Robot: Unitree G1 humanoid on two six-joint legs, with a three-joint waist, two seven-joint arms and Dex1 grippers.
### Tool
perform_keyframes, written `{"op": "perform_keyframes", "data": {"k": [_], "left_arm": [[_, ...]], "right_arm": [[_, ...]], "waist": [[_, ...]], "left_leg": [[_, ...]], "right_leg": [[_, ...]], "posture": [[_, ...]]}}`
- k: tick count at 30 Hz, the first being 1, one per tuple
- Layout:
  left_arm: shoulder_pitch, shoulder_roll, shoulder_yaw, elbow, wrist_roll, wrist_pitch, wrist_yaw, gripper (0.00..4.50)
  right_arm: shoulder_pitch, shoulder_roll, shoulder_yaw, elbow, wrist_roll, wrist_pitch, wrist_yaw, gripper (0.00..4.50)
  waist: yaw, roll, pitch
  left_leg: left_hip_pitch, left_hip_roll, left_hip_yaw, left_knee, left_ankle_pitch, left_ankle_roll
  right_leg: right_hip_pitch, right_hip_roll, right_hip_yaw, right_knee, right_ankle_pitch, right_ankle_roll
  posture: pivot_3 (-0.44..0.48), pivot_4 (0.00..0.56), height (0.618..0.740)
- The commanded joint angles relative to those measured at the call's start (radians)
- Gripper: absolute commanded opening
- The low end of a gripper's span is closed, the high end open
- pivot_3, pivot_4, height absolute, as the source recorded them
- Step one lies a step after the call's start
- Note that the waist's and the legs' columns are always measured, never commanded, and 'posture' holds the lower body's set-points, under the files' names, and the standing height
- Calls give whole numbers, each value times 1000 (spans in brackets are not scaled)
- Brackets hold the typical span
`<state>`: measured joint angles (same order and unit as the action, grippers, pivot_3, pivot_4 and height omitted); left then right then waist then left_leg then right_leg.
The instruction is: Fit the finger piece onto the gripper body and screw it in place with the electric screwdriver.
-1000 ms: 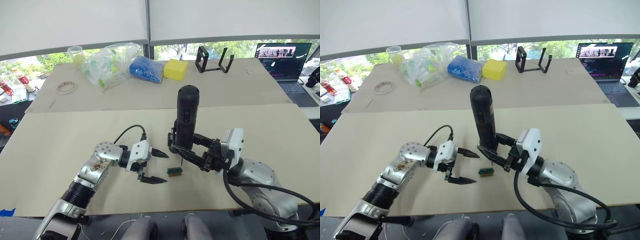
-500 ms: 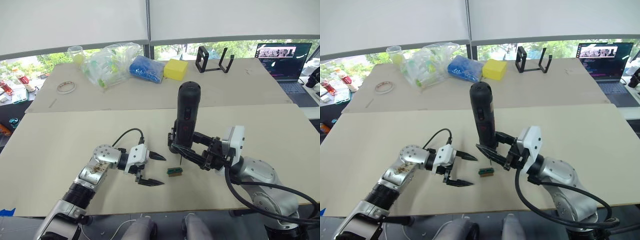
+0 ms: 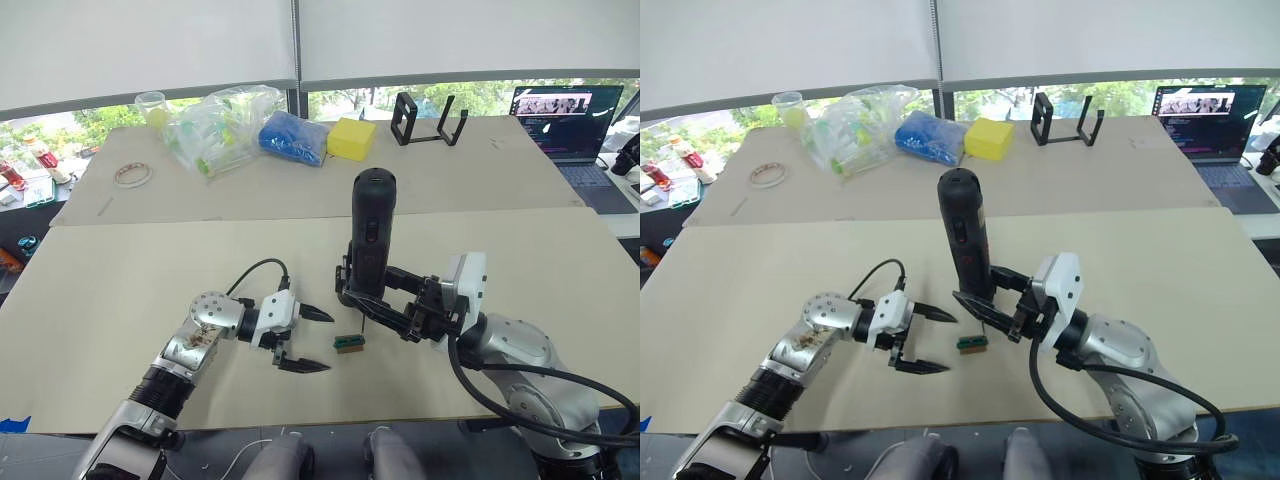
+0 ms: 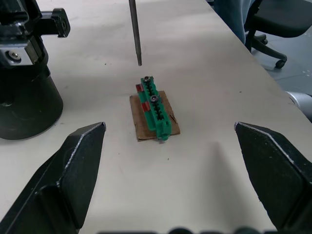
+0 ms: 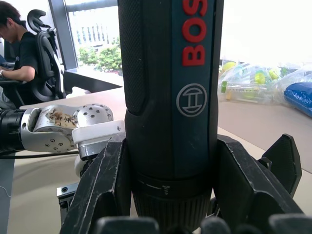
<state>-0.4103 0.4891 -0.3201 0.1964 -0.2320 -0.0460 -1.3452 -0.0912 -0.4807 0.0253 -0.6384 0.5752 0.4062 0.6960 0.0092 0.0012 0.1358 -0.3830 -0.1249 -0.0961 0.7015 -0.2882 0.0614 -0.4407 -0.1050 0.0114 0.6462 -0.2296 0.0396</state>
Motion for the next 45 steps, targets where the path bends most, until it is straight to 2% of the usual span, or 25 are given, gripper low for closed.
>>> {"op": "perform_keyframes", "data": {"k": [1,25,45], "left_arm": [[0,-3,6,-4,4,-25,-6,4500],[-8,-1,14,-65,-17,22,-2,4500],[-9,-8,11,-10,-3,-25,-7,4500]], "right_arm": [[-9,3,-13,-37,35,-12,5,1907],[0,2,-4,-32,32,-14,21,1907],[-12,5,2,-13,19,-21,25,1907]], "waist": [[0,0,0],[0,0,0],[0,0,0]], "left_leg": [[0,0,0,0,0,0],[0,0,0,0,0,0],[0,0,0,0,0,0]], "right_leg": [[0,0,0,0,0,0],[0,0,0,0,0,0],[0,0,0,0,0,0]], "posture": [[0,150,740],[0,150,740],[0,150,740]]}}
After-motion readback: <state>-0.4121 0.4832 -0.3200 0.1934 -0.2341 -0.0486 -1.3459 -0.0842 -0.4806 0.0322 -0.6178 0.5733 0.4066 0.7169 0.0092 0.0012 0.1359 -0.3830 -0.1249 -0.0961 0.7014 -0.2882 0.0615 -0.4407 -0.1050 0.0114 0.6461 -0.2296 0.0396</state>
